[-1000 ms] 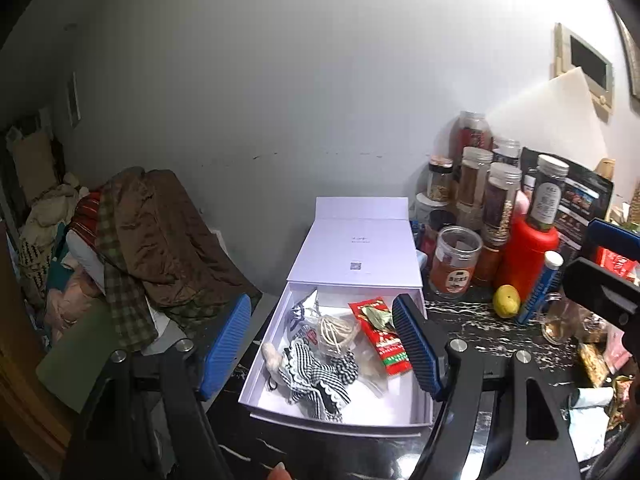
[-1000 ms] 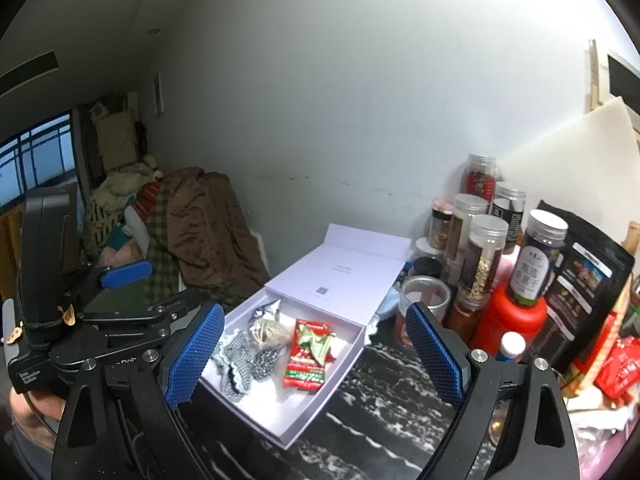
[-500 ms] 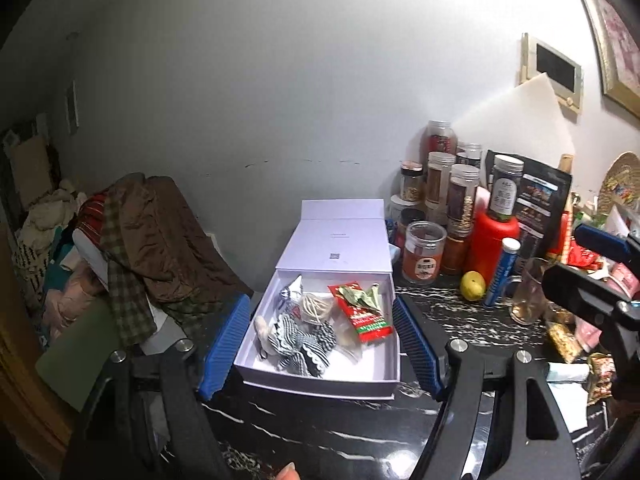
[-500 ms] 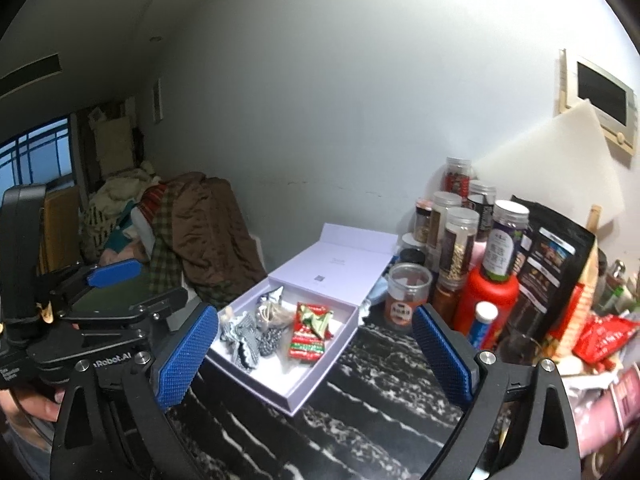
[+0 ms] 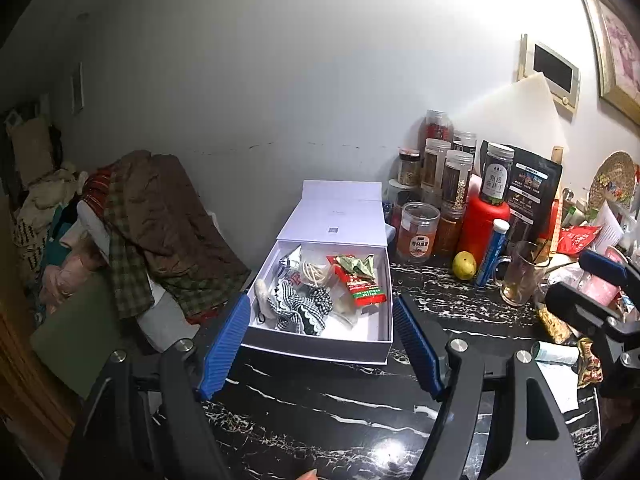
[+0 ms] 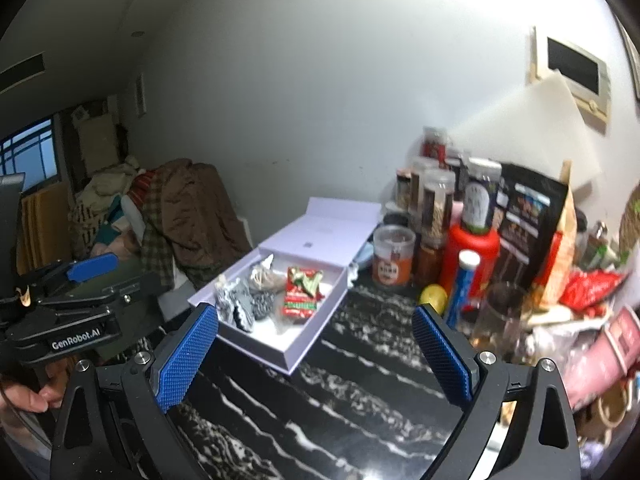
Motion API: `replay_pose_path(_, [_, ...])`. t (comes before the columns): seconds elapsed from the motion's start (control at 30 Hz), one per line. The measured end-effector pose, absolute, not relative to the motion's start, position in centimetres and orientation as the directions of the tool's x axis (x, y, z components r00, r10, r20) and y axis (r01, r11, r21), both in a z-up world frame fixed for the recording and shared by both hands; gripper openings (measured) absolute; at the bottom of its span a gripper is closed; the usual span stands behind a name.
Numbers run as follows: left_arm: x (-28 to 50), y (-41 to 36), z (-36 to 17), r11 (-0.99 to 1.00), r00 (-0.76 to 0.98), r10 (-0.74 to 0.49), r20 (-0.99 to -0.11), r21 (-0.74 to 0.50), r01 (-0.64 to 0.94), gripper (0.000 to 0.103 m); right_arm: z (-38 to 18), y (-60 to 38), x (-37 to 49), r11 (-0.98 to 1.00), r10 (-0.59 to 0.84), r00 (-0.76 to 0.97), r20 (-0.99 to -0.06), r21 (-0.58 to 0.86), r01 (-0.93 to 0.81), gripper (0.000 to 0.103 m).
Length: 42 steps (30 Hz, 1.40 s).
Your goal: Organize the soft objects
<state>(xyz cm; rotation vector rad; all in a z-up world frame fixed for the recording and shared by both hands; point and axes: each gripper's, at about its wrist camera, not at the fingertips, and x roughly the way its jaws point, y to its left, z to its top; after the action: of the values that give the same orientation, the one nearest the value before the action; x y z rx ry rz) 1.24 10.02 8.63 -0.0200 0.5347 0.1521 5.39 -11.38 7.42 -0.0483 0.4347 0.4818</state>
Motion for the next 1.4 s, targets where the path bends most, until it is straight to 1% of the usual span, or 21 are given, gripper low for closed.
replay_pose_path(0.33, [-0.3,9.4,6.7,0.990,0.835,0.124,-0.536,0.007,-0.142,0.074,5.3,-11.3,4.3,0.897,0.415,0.789,-0.452,0.059,-0.438,0.099])
replay_pose_path(0.47, [-0.6,8.9,6.0,0.991,0.827,0.120,-0.549,0.014,-0.135,0.073,4.8,-11.3,4.0,0.890,0.431,0.773,-0.465,0.078,-0.449,0.099])
replay_pose_path(0.63, [-0.7,8.4,5.4,0.992,0.817,0.105,-0.567,0.005,-0.124,0.073,4.5,-11.2,3.8,0.886,0.439,0.765,-0.472,0.082,-0.457,0.099])
replay_pose_path(1.07, [-0.9,8.1,5.3,0.993,0.813,0.093,-0.574,-0.001,-0.115,0.073,4.5,-10.9,3.2,0.885,0.432,0.768,-0.472,0.058,-0.463,0.099])
replay_pose_path(1.17, [-0.8,8.1,5.3,0.994,0.813,0.075,-0.578,-0.018,-0.104,0.073,4.5,-10.8,3.2,0.884,0.433,0.767,-0.475,0.057,-0.463,0.099])
replay_pose_path(1.4, [-0.3,7.9,5.0,0.994,0.801,0.089,-0.592,0.001,-0.110,0.073,4.3,-10.6,3.4,0.885,0.429,0.765,-0.481,0.056,-0.462,0.099])
